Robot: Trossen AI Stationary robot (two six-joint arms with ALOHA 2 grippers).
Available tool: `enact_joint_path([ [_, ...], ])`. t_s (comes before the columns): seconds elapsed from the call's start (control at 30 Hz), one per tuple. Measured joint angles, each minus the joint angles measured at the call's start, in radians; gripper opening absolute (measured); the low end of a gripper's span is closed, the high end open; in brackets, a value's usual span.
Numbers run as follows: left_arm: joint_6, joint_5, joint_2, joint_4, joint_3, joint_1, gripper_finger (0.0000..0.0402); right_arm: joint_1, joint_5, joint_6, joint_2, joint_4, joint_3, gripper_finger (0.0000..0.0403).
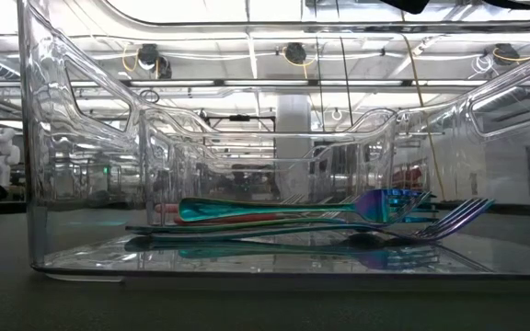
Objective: Sort silverware by color (type)
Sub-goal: Put the blue fork into the bottom transparent bin
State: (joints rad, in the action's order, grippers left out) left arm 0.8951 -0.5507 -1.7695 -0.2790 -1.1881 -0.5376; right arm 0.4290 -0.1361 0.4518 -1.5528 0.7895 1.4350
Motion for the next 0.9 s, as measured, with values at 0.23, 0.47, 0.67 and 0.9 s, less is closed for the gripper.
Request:
enact_joint_path([
  [0.23,0.000,0.005,0.000,0.000,0.000,0.000,0.0100,0.000,0.000,0.000,0.000,0.000,0.000,0.0004],
  [0.47,-0.001,0.046,0.000,0.000,0.000,0.000,0.0061,0.000,-0.004,0.000,0.000,0.000,0.000,0.0004],
  [0.67,0.000,0.053,0.000,0.007,0.000,0.000,0.0013,0.000,-0.001,-0.017,0.000,0.002,0.000,0.0007],
  [0.9,-0.001,0.053,0.000,0.009,0.000,-0.002,0.0007,0.000,0.006,-0.074,0.000,-0.018,0.000,0.0055],
])
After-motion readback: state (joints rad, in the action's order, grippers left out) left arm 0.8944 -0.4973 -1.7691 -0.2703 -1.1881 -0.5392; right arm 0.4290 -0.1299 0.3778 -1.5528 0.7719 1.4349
